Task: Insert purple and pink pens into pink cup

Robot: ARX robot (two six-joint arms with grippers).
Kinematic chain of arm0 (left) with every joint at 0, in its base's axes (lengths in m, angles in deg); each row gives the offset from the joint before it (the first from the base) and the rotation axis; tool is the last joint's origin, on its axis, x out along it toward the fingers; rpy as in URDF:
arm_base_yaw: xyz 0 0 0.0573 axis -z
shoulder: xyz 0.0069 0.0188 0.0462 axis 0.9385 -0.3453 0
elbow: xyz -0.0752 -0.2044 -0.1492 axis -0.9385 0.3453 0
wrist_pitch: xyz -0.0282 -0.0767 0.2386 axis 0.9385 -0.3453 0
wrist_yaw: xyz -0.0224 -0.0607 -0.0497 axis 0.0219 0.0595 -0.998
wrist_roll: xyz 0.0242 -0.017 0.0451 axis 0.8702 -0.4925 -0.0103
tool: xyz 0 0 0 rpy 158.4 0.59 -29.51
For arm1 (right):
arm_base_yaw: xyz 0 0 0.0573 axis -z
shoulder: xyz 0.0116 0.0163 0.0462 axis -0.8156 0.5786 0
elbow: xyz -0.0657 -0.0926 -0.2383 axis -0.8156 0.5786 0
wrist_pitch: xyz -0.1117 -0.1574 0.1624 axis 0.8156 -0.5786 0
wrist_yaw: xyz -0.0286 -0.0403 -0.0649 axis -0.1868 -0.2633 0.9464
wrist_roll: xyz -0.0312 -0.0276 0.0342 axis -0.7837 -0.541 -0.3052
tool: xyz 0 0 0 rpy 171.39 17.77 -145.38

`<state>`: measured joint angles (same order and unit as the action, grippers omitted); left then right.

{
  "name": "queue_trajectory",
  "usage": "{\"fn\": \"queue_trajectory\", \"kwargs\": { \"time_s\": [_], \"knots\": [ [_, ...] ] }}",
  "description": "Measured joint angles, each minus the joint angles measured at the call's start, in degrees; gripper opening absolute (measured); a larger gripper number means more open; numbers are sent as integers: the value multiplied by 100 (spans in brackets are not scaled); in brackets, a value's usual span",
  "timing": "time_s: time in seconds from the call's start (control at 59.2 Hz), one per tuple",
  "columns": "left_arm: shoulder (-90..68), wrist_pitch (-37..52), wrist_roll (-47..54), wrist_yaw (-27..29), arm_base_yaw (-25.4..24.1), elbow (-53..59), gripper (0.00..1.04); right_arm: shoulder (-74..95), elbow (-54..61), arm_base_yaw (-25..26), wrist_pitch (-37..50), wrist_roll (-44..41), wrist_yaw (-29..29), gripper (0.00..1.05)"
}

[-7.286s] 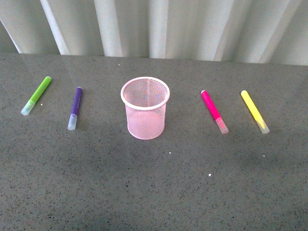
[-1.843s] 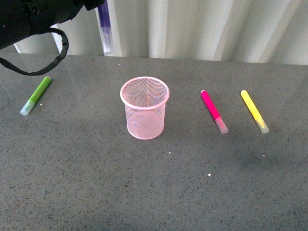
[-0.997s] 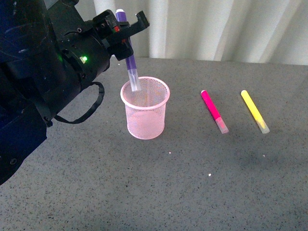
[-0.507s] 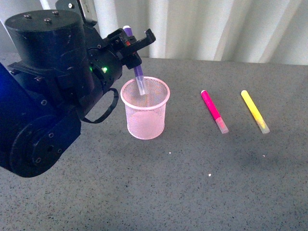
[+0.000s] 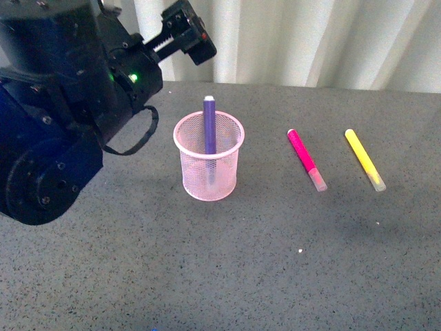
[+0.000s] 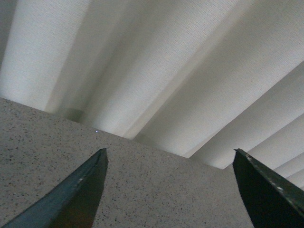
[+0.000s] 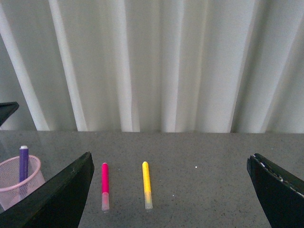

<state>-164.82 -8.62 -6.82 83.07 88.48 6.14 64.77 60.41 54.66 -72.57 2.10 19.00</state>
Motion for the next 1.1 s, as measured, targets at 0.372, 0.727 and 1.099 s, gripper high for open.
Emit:
{"fn": "queue_trajectory", "kwargs": {
  "time_s": [0.372,0.727,1.099],
  "knots": [
    [1965,-1517,262,-1193,-564,1001,98,0,0,0,0,0,2,98],
    [5779,-5128,1351,-4138,-2618,2695,98,0,0,0,0,0,2,98],
    [7768,-3071,3003,-2385,-4116,5215,44,0,0,0,0,0,0,98]
  ]
}}
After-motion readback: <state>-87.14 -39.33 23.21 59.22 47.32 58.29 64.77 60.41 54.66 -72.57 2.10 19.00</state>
